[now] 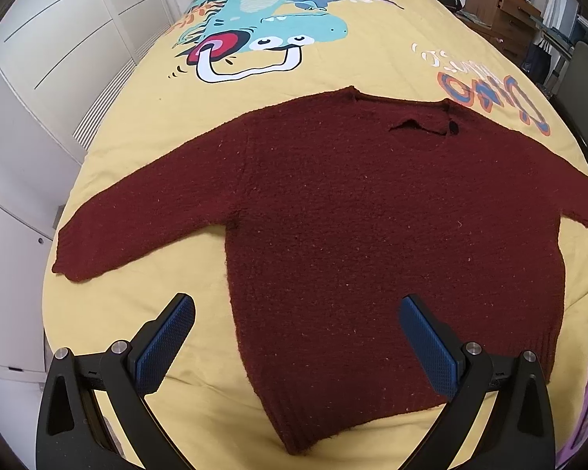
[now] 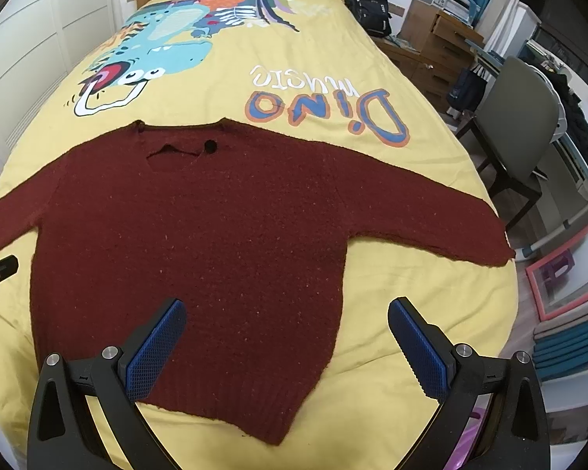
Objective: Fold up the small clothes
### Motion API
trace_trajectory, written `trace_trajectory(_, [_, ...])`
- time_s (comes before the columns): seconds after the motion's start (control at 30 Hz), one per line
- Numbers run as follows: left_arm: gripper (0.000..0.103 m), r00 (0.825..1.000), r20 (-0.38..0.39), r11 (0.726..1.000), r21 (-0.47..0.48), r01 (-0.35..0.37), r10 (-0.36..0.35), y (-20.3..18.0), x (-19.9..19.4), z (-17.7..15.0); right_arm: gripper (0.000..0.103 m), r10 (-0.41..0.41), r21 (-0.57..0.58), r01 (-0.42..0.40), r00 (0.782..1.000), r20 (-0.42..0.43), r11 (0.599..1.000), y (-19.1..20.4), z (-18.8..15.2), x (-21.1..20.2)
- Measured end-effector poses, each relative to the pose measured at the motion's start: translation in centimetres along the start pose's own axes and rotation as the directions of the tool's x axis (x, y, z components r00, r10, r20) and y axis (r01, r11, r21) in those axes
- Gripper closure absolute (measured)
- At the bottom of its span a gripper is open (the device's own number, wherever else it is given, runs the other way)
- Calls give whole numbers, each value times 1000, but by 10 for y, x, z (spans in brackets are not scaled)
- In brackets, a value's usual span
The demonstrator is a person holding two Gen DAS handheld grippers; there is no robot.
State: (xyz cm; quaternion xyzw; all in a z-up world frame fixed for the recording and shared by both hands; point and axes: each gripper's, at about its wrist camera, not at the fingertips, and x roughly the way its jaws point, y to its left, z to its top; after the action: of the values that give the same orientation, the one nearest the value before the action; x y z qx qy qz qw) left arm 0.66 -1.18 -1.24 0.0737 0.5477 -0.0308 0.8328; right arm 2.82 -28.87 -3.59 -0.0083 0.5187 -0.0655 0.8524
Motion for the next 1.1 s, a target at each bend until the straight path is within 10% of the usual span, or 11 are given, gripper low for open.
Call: trace_trajectory(1.1, [1, 1000, -15, 1000, 0, 12, -12, 0, 3, -2, 1, -5, -10, 5, 1000, -29, 1000, 5, -1, 8])
